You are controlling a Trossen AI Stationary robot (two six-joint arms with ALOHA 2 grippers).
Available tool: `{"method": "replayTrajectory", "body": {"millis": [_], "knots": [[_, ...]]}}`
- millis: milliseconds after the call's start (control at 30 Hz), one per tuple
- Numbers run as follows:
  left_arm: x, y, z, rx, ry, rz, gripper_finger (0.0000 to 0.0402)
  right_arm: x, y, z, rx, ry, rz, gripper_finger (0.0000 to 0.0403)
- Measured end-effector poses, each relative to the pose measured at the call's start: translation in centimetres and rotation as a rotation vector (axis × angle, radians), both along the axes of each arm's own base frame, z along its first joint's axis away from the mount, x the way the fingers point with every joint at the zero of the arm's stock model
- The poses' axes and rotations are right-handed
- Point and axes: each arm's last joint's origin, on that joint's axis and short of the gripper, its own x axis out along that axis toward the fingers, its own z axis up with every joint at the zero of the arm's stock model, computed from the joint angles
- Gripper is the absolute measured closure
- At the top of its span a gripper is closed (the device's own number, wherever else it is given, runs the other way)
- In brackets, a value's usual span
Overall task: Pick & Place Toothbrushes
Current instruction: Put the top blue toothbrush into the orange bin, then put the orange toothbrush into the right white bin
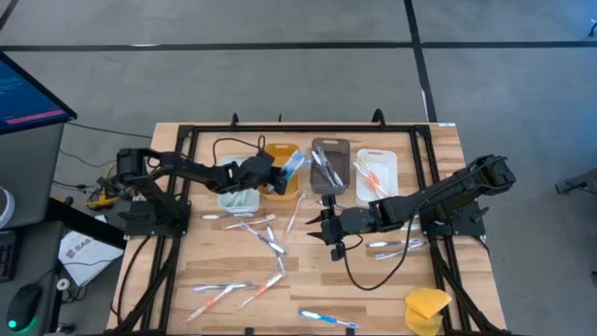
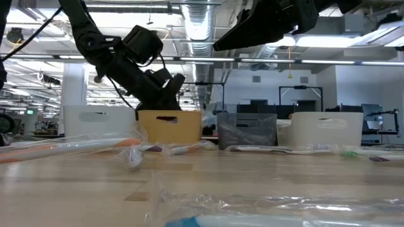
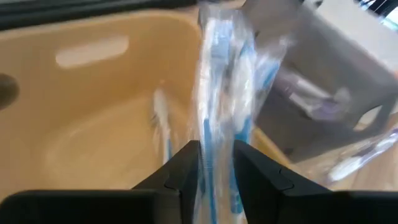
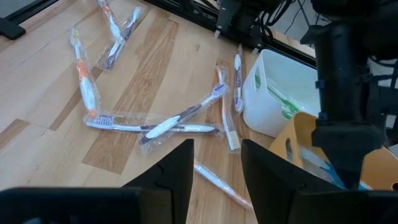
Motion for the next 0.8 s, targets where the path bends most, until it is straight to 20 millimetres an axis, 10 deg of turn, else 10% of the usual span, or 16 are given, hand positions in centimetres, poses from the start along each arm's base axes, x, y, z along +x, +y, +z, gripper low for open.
{"method": "replayTrajectory", "body": {"millis": [533, 800], "knots": [[-0.6, -0.7, 4.0, 0.051, -0.135, -0.022, 0.0236, -0.1, 0.0, -0.1, -0.004, 0.012, 0.0, 0.0274], [-1.7, -4.7, 8.8, 0.192, -0.243, -0.246, 0.024, -0.2, 0.0, -0.3, -0.012, 0.04, 0.001, 0.0274]]}}
